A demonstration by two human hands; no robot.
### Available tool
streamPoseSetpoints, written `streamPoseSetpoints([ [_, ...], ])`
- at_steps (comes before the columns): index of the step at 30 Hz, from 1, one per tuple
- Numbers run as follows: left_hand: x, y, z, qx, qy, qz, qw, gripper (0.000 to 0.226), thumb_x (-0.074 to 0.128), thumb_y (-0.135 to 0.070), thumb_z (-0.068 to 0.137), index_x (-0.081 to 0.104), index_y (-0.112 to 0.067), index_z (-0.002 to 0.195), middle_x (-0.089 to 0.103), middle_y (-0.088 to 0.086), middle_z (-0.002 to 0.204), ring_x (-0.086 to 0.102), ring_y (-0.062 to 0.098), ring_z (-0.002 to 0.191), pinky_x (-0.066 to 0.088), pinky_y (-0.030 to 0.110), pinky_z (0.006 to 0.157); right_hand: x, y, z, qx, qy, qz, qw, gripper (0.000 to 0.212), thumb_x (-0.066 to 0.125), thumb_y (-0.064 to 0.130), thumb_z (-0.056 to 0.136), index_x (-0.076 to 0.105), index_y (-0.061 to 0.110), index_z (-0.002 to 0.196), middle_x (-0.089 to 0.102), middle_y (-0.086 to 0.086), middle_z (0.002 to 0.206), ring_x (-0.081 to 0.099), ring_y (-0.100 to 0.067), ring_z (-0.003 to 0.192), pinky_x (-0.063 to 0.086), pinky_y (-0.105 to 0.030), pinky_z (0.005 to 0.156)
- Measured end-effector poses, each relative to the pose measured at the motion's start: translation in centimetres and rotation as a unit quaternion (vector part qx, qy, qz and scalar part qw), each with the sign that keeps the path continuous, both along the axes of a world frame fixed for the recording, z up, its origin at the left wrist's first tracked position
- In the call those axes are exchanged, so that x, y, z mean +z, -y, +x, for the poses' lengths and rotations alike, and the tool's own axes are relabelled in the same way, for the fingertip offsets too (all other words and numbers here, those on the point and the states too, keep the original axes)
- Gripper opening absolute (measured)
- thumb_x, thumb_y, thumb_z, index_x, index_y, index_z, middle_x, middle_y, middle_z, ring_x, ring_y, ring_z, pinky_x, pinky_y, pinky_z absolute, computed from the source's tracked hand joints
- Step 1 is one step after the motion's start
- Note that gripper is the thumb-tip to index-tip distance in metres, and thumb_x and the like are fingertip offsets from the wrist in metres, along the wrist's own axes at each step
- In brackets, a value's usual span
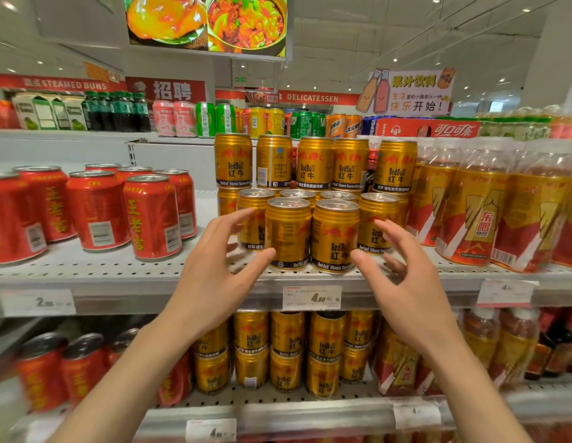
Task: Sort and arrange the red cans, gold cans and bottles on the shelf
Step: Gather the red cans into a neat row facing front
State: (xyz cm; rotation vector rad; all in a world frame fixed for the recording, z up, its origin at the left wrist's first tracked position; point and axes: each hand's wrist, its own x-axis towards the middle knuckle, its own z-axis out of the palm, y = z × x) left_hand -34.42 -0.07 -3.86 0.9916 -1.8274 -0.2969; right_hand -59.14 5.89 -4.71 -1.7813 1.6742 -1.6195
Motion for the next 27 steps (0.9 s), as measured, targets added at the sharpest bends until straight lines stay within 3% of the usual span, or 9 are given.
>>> streamPoseSetpoints([
  [2, -0.8, -1.8, 0.7, -0.023, -0.032, 0.006, 0.999, 0.052, 0.071, -0.038, 0.089, 0.05, -0.035, 0.137, 0.06, -0.017, 0.129, 0.057, 0.001, 0.121, 0.053, 0.031, 0.099, -0.6, -1.4, 1.0, 0.014, 0.016, -0.03, 0.999, 0.044, 0.066, 0.046, 0.09, 0.054, 0.045, 0.133, 0.045, 0.034, 0.141, 0.053, 0.001, 0.127, 0.047, -0.023, 0.103],
  [4, -1.7, -3.6, 1.3, -0.03, -0.057, 0.019, 0.998, 0.045, 0.071, -0.032, 0.09, 0.054, -0.035, 0.132, 0.067, -0.017, 0.117, 0.063, 0.003, 0.114, 0.053, 0.024, 0.094, -1.4, -2.5, 2.2, 0.023, 0.039, -0.046, 0.998, 0.031, 0.068, 0.038, 0.091, 0.062, 0.041, 0.121, 0.063, 0.026, 0.12, 0.063, 0.007, 0.109, 0.049, -0.008, 0.086],
  [5, -2.2, -4.3, 1.6, -0.032, -0.069, 0.03, 0.997, 0.043, 0.071, -0.029, 0.09, 0.056, -0.036, 0.129, 0.07, -0.016, 0.112, 0.065, 0.004, 0.11, 0.053, 0.022, 0.092, -1.8, -3.0, 2.8, 0.031, 0.052, -0.039, 0.997, 0.025, 0.068, 0.035, 0.091, 0.064, 0.039, 0.116, 0.07, 0.02, 0.11, 0.066, 0.004, 0.102, 0.051, -0.009, 0.081],
  [7, -3.5, -5.2, 2.5, -0.037, -0.098, 0.062, 0.993, 0.039, 0.07, -0.025, 0.09, 0.058, -0.036, 0.125, 0.073, -0.014, 0.106, 0.068, 0.006, 0.104, 0.054, 0.024, 0.09, -2.9, -3.5, 4.1, 0.056, 0.082, 0.001, 0.995, 0.018, 0.069, 0.033, 0.091, 0.068, 0.036, 0.109, 0.075, 0.011, 0.098, 0.072, -0.006, 0.092, 0.058, -0.023, 0.08],
  [10, -5.5, -5.5, 4.6, -0.036, -0.146, 0.112, 0.982, 0.033, 0.069, -0.027, 0.09, 0.061, -0.037, 0.121, 0.075, -0.008, 0.101, 0.07, 0.012, 0.1, 0.054, 0.036, 0.093, -4.9, -4.0, 6.2, 0.072, 0.095, 0.07, 0.99, 0.014, 0.069, 0.031, 0.091, 0.069, 0.034, 0.105, 0.076, 0.005, 0.092, 0.073, -0.012, 0.086, 0.061, -0.038, 0.08],
  [15, -7.8, -5.4, 9.7, -0.042, -0.167, 0.149, 0.974, 0.026, 0.068, -0.03, 0.089, 0.065, -0.035, 0.115, 0.075, -0.005, 0.1, 0.071, 0.016, 0.098, 0.054, 0.047, 0.095, -6.6, -4.4, 10.0, 0.039, 0.106, 0.101, 0.988, 0.012, 0.068, 0.028, 0.094, 0.07, 0.032, 0.105, 0.078, 0.007, 0.088, 0.072, -0.011, 0.085, 0.06, -0.037, 0.08],
  [19, -8.0, -5.1, 15.1, -0.061, -0.169, 0.165, 0.97, 0.025, 0.068, -0.033, 0.088, 0.066, -0.035, 0.112, 0.075, -0.007, 0.1, 0.071, 0.013, 0.097, 0.055, 0.04, 0.093, -6.9, -4.8, 14.6, 0.006, 0.122, 0.085, 0.989, 0.01, 0.067, 0.022, 0.094, 0.07, 0.025, 0.104, 0.078, 0.004, 0.085, 0.073, -0.01, 0.076, 0.056, -0.027, 0.072],
  [23, -7.8, -4.6, 20.5, -0.077, -0.171, 0.17, 0.967, 0.026, 0.067, -0.039, 0.083, 0.069, -0.034, 0.108, 0.076, -0.007, 0.099, 0.071, 0.01, 0.096, 0.054, 0.033, 0.092, -6.9, -4.6, 20.2, -0.013, 0.125, 0.08, 0.989, 0.009, 0.066, 0.022, 0.095, 0.071, 0.025, 0.101, 0.078, 0.004, 0.084, 0.073, -0.013, 0.075, 0.059, -0.031, 0.073],
  [27, -6.7, -3.8, 24.5, -0.093, -0.166, 0.16, 0.969, 0.017, 0.071, -0.026, 0.089, 0.07, -0.033, 0.105, 0.075, -0.009, 0.095, 0.071, 0.008, 0.093, 0.055, 0.029, 0.086, -6.2, -4.4, 24.8, -0.023, 0.12, 0.068, 0.99, 0.008, 0.067, 0.024, 0.094, 0.072, 0.027, 0.099, 0.078, 0.005, 0.084, 0.072, -0.011, 0.075, 0.058, -0.032, 0.073],
])
